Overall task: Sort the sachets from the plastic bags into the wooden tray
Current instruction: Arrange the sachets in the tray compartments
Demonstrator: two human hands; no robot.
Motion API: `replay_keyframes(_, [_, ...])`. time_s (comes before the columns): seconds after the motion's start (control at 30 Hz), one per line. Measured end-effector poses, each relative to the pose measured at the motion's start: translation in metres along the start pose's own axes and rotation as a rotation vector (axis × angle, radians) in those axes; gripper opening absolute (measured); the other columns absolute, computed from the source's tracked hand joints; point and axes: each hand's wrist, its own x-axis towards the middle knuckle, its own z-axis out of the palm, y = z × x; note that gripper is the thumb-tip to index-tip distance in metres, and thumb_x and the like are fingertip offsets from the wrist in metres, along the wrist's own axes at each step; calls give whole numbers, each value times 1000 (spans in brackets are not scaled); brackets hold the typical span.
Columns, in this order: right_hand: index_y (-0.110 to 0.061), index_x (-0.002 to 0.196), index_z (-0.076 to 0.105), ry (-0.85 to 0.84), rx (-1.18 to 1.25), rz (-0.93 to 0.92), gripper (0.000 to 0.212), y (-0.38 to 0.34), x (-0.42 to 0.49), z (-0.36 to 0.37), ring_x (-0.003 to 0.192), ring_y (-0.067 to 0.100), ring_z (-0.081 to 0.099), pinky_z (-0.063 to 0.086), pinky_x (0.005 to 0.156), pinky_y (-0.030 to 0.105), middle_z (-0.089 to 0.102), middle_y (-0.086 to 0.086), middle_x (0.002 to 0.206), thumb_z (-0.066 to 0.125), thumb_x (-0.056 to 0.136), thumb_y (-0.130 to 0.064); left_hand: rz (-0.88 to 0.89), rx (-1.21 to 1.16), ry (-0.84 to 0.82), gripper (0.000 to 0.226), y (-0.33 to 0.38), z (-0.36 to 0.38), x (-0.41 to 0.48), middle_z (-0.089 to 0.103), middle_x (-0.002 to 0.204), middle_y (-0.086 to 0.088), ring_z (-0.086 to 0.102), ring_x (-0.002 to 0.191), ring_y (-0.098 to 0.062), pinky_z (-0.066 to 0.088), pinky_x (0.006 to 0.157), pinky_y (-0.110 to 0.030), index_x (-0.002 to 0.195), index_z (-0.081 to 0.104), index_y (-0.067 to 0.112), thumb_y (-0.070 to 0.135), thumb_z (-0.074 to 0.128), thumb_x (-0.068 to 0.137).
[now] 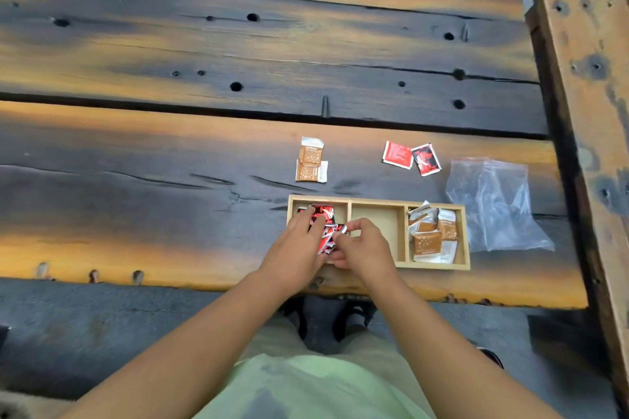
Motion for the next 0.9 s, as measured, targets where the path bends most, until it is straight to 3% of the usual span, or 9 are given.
replay_keyframes(0.17, [-33,85,45,62,-92,-21,25,-2,7,13,74,25,73,61,72,49,70,6,84,63,89,-15,-6,-56,36,68,1,5,0,16,160,-11,13,148,-25,32,115,-39,152,21,14,21,57,94])
replay_keyframes(0.27, [-33,89,47,77,17,-10,28,0,5,17,76,24,72,61,74,48,70,6,84,59,91,-8,15,-89,71,67,-4,5,-3,15,160,-7,12,149,-21,28,117,-35,154,17,16,26,52,98])
replay_keyframes(0.4, [-25,102,50,88,176,-39,24,4,0,13,72,19,73,61,63,31,73,9,88,56,94,-4,60,-115,110,67,-5,3,-6,18,160,-3,14,148,-18,25,116,-30,153,18,17,26,54,97])
replay_keyframes(0.47, [-22,107,50,90,194,-52,23,5,1,9,69,17,73,60,63,30,74,9,87,56,94,-4,68,-108,97,69,-9,5,-6,17,160,-2,15,148,-18,25,116,-29,154,17,18,24,55,96])
replay_keyframes(0.57, [-17,105,53,56,16,-99,17,4,4,2,63,16,73,62,68,40,73,7,78,60,92,-9,61,-77,73,64,-12,6,-3,18,161,-2,17,147,-18,29,117,-32,153,20,18,27,52,98])
replay_keyframes(0.7, [-21,112,52,94,-450,-231,24,3,7,-1,70,17,67,56,69,36,69,1,75,63,91,-20,69,-35,72,59,-12,5,-2,21,160,-3,19,147,-18,32,116,-34,152,24,17,32,47,100])
replay_keyframes(0.9, [-28,117,35,125,-511,-311,35,8,1,6,72,21,65,57,69,43,67,2,75,56,92,-13,76,-9,50,62,-12,8,-6,14,162,-6,10,150,-19,28,118,-34,154,19,15,28,47,100])
